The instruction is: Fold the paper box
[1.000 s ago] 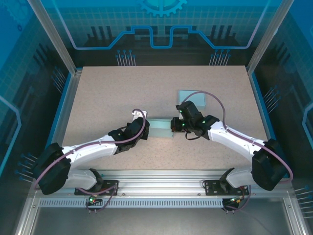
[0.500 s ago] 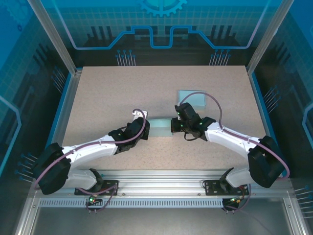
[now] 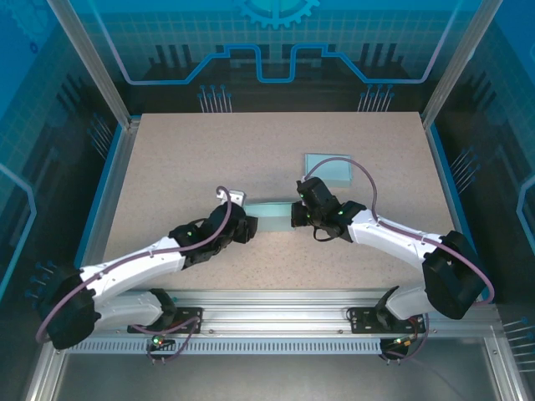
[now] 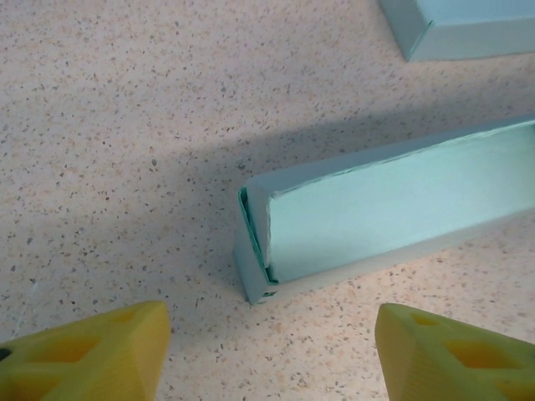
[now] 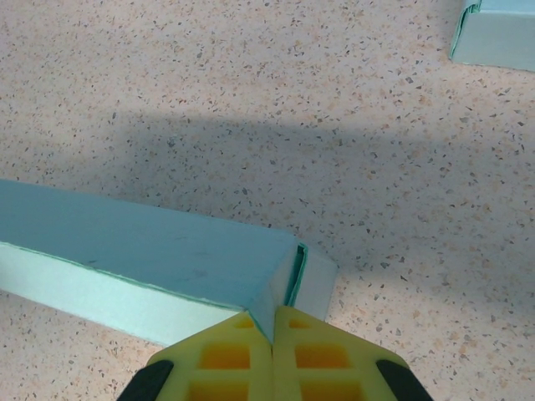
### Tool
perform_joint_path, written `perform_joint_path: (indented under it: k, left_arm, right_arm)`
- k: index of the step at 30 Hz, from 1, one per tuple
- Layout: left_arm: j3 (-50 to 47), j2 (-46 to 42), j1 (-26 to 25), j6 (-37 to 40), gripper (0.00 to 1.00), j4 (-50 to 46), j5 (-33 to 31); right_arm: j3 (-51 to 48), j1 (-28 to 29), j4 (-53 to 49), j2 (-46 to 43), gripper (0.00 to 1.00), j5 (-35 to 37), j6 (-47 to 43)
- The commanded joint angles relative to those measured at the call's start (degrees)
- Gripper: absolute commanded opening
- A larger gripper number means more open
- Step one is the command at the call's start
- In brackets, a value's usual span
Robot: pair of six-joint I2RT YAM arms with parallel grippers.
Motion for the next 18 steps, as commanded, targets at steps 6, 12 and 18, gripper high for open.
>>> perform_joint_path:
  k: [6, 12, 18]
  left_arm:
    - [1.61, -6.45, 3.15, -7.45, 0.95, -0.06, 1.09]
    - [-1.13, -4.83, 11.63, -15.32, 0.99, 12.70, 12.58]
    - [0.47, 1.73, 13.17, -16.86, 0.99, 16.52, 15.11]
  right_arm:
    - [-0.47, 1.28, -5.42, 2.03, 0.00, 0.83, -0.74]
    - [-0.19, 1.49, -5.51, 2.27, 0.00, 1.06, -0.74]
    - [-0.14, 1.72, -5.79, 2.47, 0.00, 1.36, -0.92]
